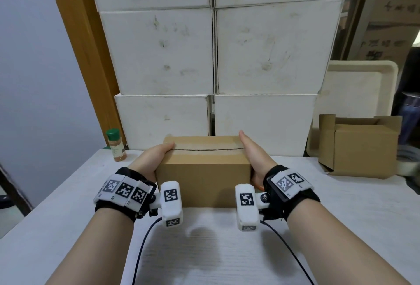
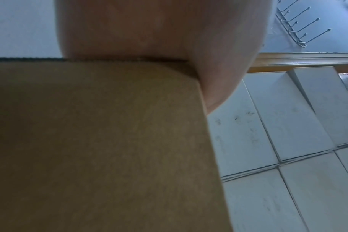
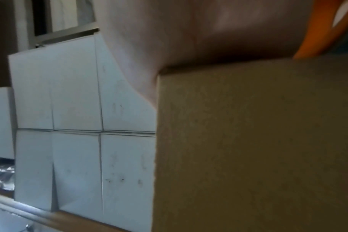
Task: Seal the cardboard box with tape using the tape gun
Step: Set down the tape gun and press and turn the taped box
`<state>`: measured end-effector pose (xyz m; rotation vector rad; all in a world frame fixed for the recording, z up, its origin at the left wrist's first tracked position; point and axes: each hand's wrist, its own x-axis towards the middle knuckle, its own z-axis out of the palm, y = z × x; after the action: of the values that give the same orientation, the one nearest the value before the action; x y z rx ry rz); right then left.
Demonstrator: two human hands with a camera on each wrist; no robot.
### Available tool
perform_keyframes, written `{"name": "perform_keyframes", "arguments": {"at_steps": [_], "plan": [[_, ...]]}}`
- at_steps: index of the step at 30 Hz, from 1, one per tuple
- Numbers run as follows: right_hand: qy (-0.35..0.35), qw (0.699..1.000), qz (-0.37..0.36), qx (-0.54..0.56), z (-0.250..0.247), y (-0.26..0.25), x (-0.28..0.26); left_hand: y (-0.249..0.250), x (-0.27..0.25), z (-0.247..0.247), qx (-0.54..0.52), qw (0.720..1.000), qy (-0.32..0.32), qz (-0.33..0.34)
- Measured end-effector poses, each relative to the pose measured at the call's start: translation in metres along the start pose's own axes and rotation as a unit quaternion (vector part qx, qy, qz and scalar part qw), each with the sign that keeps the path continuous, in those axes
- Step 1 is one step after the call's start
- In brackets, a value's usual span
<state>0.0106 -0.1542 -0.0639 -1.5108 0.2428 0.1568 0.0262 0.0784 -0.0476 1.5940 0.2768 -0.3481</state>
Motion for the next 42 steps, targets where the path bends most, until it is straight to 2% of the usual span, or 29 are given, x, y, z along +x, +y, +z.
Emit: {"name": "perform_keyframes", "arguments": {"at_steps": [3,7,12,14,18,20,22,25,28,30,32,35,39,41,42], "plan": [[0.018,0.999,0.006,-0.047,-0.006,0.002,0.000,0.001,0.000,-0.001,0.002,1.000,0.002,0.000],[0.087,0.983,-0.014,-0.161,-0.015,-0.005,-0.017,0.001,0.000,0.000,-0.002,1.000,0.005,0.005],[0.132,0.973,-0.049,-0.181,-0.020,-0.017,-0.015,0.001,-0.001,0.009,-0.011,1.000,-0.016,-0.023],[0.099,0.983,-0.054,-0.146,-0.015,-0.021,-0.011,0.001,-0.003,0.016,-0.023,0.999,-0.025,-0.038],[-0.039,0.998,0.006,-0.045,-0.018,-0.018,-0.001,-0.001,-0.001,0.020,-0.051,0.998,-0.020,-0.024],[-0.063,0.997,0.028,-0.034,-0.021,-0.013,-0.001,-0.002,-0.004,0.021,-0.055,0.998,-0.020,-0.013],[-0.058,0.997,0.039,-0.014,-0.022,-0.006,0.000,-0.002,-0.008,0.022,-0.051,0.998,-0.030,-0.003],[-0.045,0.996,0.056,-0.046,-0.022,-0.005,-0.001,0.001,-0.017,0.023,0.006,0.999,-0.046,-0.009],[0.008,0.978,0.057,-0.202,-0.019,-0.018,-0.010,0.009,-0.019,0.020,0.167,0.986,-0.012,-0.009],[0.066,0.960,0.027,-0.271,-0.019,-0.023,-0.008,0.014,-0.017,0.020,0.241,0.970,0.024,0.019],[0.072,0.954,0.006,-0.290,-0.018,-0.023,-0.005,0.016,-0.014,0.021,0.244,0.967,0.034,0.058],[0.055,0.959,-0.003,-0.278,-0.018,-0.021,-0.002,0.017,-0.011,0.022,0.273,0.957,0.051,0.082],[0.066,0.970,-0.009,-0.233,-0.018,-0.017,-0.002,0.017,-0.014,0.022,0.271,0.957,0.064,0.084],[0.089,0.981,-0.013,-0.174,-0.017,-0.016,-0.007,0.017,-0.016,0.022,0.213,0.969,0.083,0.090],[0.102,0.989,-0.013,-0.105,-0.018,-0.017,-0.009,0.018,-0.017,0.020,0.155,0.980,0.083,0.090]]}}
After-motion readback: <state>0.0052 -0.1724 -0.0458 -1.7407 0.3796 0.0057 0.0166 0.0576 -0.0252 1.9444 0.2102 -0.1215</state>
